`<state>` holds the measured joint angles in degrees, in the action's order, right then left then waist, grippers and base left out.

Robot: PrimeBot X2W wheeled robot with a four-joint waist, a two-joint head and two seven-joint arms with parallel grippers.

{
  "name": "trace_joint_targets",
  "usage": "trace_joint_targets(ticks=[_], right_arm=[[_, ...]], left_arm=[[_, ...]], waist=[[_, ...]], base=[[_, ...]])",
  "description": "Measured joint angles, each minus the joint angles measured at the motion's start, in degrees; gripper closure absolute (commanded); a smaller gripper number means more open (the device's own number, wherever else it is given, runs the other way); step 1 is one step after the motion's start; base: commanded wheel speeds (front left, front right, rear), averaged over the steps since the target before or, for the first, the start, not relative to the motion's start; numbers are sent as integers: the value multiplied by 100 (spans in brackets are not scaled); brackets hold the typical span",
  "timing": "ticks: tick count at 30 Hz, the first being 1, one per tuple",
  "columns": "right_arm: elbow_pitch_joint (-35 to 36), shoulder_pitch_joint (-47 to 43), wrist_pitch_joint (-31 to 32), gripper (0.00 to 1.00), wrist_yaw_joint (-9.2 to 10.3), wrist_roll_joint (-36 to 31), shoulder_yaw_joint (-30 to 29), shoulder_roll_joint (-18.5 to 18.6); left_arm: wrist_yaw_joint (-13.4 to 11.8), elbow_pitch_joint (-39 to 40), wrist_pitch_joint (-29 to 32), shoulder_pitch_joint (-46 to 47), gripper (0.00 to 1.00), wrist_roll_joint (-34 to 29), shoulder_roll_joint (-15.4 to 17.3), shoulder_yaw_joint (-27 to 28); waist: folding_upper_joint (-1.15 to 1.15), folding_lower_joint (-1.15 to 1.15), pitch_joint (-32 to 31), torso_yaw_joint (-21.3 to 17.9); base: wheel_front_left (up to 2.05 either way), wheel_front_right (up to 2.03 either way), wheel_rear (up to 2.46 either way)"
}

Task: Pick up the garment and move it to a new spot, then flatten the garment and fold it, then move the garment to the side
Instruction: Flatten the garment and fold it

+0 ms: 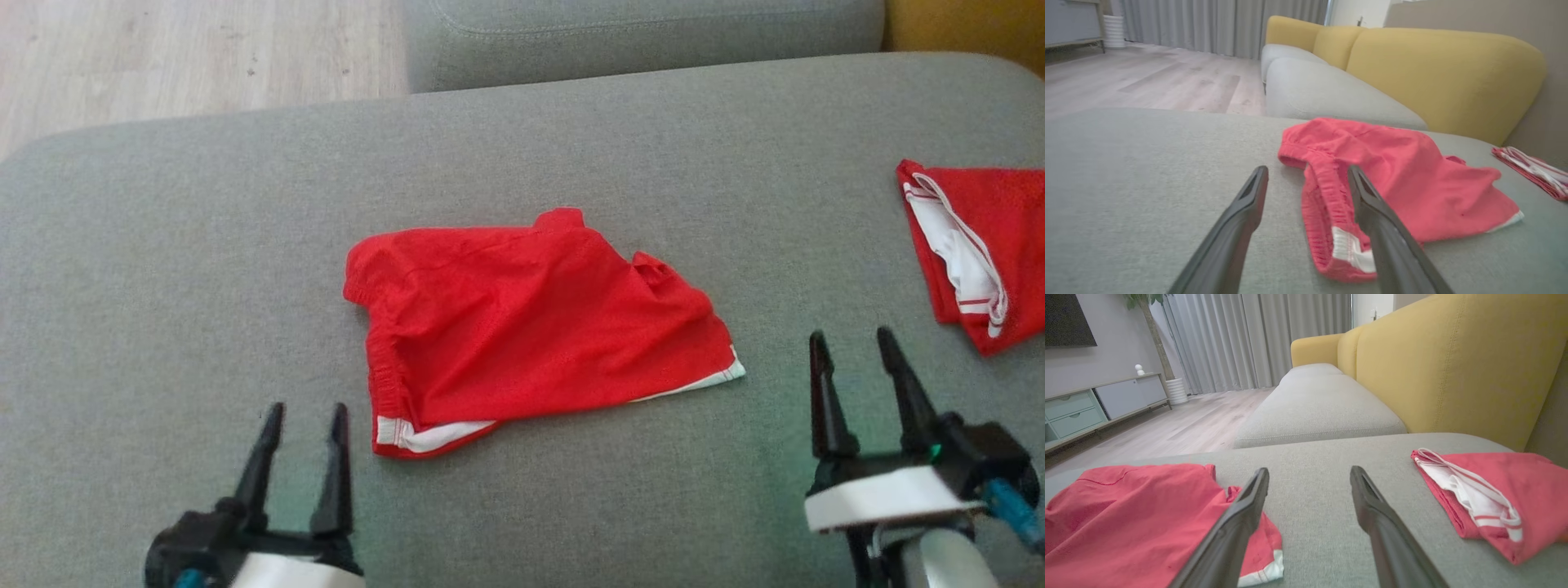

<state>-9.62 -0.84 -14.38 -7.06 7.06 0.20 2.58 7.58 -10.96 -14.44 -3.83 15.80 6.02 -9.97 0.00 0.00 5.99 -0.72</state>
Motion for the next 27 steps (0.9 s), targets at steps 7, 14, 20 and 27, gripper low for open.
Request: trace_joint_targets(ticks=[7, 14, 20, 27], right_arm=[[-176, 363, 1122, 0, 0, -62, 350, 1], [-255, 558, 2460, 0, 0, -85, 623, 87], [-614, 862, 2773, 0, 0, -321, 646, 111], [-844, 990, 2852, 0, 0, -294, 871, 111]], left_arm=[[1, 260, 1065, 117, 0, 412, 427, -521], [1, 771, 2219, 138, 0, 994, 698, -895], [0, 762, 2559, 326, 0, 1137, 808, -1014], [0, 706, 2730, 409, 0, 1220, 879, -1102]], waist=[[0, 0, 115, -31], [0, 0, 319, -45], [0, 1, 557, -16], [0, 0, 701, 35]], base=[[0, 0, 0], [0, 0, 0], [0, 0, 0], [0, 0, 0]])
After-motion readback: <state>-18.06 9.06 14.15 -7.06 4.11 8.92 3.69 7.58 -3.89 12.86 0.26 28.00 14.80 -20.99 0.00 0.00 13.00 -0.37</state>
